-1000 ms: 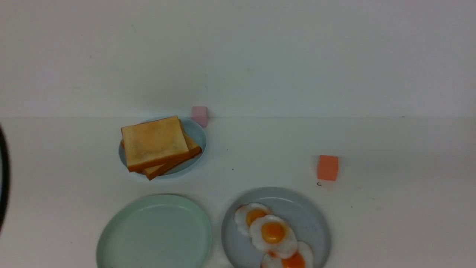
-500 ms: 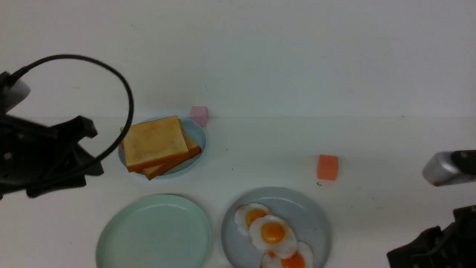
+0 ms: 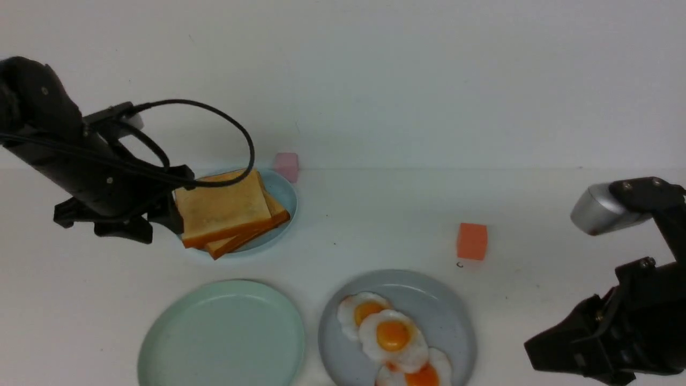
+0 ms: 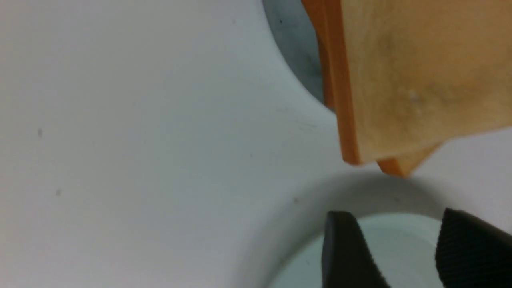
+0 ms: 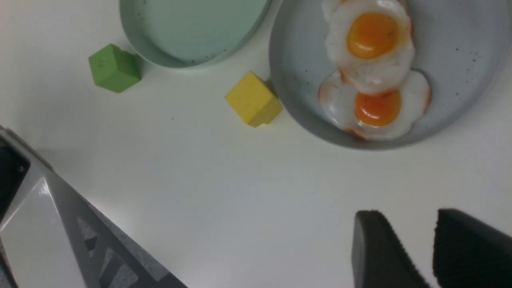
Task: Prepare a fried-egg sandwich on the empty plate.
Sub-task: Use the left arm to grab a slice of bread, then use the left arm to put a slice of bread into the empty plate in the middle
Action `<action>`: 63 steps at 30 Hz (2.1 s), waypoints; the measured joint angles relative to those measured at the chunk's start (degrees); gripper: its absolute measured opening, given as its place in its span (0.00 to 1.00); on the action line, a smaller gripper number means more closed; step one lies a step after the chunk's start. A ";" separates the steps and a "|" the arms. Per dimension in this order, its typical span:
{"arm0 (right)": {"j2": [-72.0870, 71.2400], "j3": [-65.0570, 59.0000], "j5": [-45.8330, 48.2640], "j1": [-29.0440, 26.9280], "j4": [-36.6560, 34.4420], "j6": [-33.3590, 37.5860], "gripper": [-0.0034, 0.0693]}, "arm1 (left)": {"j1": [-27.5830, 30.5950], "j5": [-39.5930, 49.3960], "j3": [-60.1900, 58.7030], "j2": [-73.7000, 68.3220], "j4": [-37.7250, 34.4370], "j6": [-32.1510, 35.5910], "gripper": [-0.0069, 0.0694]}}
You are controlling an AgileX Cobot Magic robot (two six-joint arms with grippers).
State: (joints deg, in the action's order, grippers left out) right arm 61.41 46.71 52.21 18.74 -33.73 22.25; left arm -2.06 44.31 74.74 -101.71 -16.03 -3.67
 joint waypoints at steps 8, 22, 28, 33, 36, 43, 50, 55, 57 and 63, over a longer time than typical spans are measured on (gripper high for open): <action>0.37 0.05 0.81 0.00 0.00 0.17 0.38 | 4.52 -1.22 0.50 -2.87 -8.15 9.97 0.68; 1.55 0.05 2.21 0.00 0.00 0.17 0.38 | 9.72 0.35 0.62 -12.52 -39.07 35.67 0.68; 1.55 0.05 3.13 0.00 0.00 0.17 0.38 | 9.89 0.19 0.62 -13.07 -41.32 36.97 0.54; 1.55 0.05 3.13 0.00 -0.02 0.17 0.38 | 9.89 0.17 0.62 -13.07 -40.63 36.97 0.35; 1.55 0.05 3.13 0.00 -0.07 0.17 0.38 | 9.89 0.28 0.62 -13.07 -39.24 36.71 0.18; 1.59 0.05 3.03 0.00 -0.01 0.17 0.38 | 10.38 2.45 0.62 -8.17 -35.69 35.91 0.13; 1.61 0.05 0.68 0.00 -0.25 0.17 0.38 | 10.48 9.48 -5.67 3.50 -35.03 36.03 0.13; 1.61 0.05 -1.88 0.00 -0.44 0.18 0.38 | 10.37 8.26 -20.67 12.60 -34.74 37.10 0.13; 1.61 0.05 -2.41 0.00 -0.44 0.24 0.38 | 10.37 7.43 -23.95 13.96 -34.71 37.59 0.13; 2.00 0.05 -5.68 0.00 -0.83 -0.77 0.38 | 10.37 1.95 -35.53 15.37 -36.96 41.12 0.13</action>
State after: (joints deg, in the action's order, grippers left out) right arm 63.41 46.76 46.53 18.74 -34.56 21.48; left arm 8.31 46.26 39.20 -86.34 -52.99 37.44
